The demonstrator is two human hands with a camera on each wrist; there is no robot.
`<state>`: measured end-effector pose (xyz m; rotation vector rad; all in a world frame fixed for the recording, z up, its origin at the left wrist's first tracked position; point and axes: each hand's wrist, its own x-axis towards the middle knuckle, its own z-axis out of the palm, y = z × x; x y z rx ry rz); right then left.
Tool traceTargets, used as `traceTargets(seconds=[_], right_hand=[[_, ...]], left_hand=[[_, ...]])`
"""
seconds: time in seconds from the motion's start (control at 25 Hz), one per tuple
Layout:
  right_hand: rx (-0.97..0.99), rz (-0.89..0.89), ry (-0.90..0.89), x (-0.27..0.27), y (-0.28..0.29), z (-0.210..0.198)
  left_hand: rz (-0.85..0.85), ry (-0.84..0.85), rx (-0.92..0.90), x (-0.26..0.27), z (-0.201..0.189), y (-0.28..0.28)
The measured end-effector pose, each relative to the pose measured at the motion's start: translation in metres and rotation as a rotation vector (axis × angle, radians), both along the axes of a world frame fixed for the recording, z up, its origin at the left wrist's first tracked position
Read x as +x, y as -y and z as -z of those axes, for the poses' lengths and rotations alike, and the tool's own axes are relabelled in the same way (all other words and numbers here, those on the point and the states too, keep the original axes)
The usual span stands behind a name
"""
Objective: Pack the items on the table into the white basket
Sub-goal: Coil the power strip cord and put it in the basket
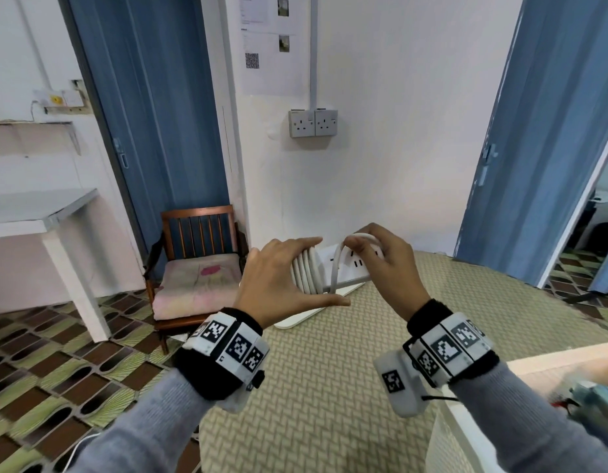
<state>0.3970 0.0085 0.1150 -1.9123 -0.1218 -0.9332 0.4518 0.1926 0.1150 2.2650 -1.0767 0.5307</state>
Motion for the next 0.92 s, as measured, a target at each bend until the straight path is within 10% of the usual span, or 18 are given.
traceTargets(seconds=[0.4,0.72,0.92], right_hand=[[0.132,-0.421,-0.303,-0.017,0.047,-0.012],[0.104,-0.052,-0.048,0.000,0.026,0.003],[0.202,-0.205,-0.187,0.005,-0.019,0.039]], left_hand=[[0.106,-0.060,-0.015,0.016,-0.002,-0.023],[0.344,-0.445,-0.158,-0.001,-0.023,-0.019],[0.232,-0.270,-0.142,0.002,-0.024,-0.007]])
